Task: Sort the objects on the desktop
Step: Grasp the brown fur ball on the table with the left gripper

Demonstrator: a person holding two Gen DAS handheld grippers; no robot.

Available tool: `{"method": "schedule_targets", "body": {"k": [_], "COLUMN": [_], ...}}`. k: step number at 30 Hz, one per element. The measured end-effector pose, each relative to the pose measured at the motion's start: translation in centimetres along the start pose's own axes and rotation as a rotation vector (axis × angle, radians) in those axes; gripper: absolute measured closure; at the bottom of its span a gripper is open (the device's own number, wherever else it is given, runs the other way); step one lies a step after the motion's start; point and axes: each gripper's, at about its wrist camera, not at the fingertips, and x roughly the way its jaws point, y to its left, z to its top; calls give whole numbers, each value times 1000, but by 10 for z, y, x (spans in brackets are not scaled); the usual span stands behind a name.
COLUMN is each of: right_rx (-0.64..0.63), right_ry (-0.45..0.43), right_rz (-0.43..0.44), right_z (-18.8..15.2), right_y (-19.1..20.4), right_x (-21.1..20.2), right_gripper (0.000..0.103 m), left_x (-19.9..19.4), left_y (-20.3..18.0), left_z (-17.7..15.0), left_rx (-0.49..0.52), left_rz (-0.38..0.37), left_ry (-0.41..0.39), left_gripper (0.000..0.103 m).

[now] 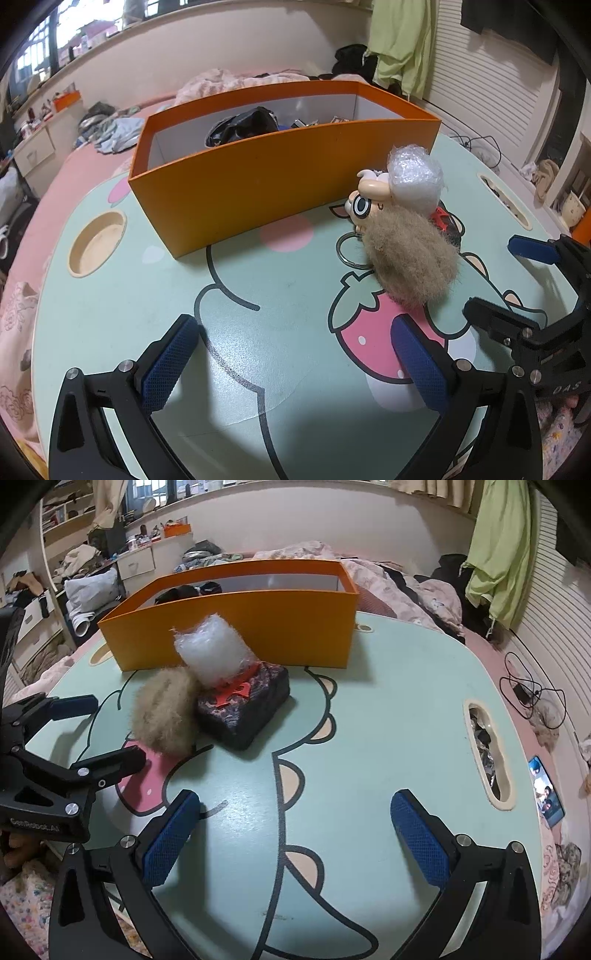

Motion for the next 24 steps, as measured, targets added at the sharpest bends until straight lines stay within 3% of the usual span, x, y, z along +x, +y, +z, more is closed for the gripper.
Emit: {"method": "schedule_targets", "body": {"k": [4, 8, 12, 15, 19, 24], "right_rx": [26, 41, 53, 52, 53, 54], "right_ry": [-3, -6, -7, -10, -13, -13], "right_rz": [-20, -30, -40, -39, -38, -37], "right_z": [0, 0, 0, 1, 1, 1], "right_y": [-4, -8, -10, -10, -13, -13], "right_x": [-1, -1, -1, -1, 0, 0], "right_gripper": [0, 0, 0, 0, 0, 0], "left_x": [-1, -14, -26, -16, 9, -1], "left_y": [1, 8, -6, -21, -33, -13], "left_z": [1, 8, 27, 42, 41, 29], "left_rx": [1, -61, -40, -25, -14, -59], "left_rz": [-18, -148, -167, -203, -222, -217], "left_ry": [-4, -46, -94, -64, 24, -17], "left_gripper": [0, 4, 11, 27, 67, 80]}}
